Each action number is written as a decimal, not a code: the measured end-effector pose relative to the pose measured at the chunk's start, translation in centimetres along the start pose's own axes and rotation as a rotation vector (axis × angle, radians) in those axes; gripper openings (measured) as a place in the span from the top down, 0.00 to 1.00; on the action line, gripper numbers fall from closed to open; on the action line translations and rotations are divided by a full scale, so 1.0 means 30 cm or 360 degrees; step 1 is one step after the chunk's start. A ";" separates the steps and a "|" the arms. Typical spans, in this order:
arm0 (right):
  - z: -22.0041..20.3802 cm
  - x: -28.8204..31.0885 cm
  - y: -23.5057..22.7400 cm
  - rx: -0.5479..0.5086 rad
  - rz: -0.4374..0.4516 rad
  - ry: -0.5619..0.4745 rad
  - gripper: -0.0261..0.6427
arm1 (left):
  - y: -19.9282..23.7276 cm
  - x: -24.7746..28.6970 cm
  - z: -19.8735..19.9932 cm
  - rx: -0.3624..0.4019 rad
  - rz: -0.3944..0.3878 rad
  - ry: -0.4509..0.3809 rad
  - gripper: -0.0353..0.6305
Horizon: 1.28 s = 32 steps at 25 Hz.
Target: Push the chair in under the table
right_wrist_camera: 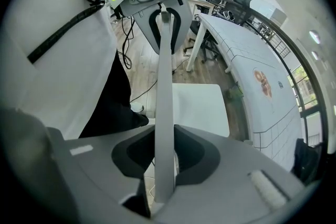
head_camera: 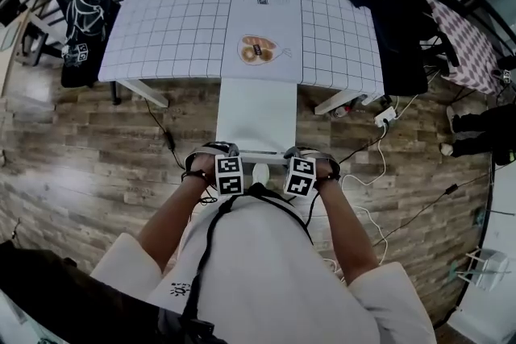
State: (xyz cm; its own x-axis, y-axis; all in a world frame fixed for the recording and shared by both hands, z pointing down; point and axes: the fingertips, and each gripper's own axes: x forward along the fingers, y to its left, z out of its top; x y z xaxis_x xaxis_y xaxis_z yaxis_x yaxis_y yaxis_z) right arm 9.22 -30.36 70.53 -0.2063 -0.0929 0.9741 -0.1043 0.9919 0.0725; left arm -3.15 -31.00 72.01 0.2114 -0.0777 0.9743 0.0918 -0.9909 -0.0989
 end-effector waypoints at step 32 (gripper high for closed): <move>-0.013 0.029 -0.532 -0.0055 0.0004 -0.0066 0.83 | 0.528 0.049 0.005 -0.0039 0.0042 0.0023 0.81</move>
State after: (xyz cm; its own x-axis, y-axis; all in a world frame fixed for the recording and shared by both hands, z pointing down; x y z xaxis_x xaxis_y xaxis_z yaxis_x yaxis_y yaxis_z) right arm 11.08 -46.22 70.31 -0.2470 -0.0932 0.9645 -0.0702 0.9945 0.0781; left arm -1.25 -46.78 71.83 0.1991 -0.1054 0.9743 0.0623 -0.9908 -0.1199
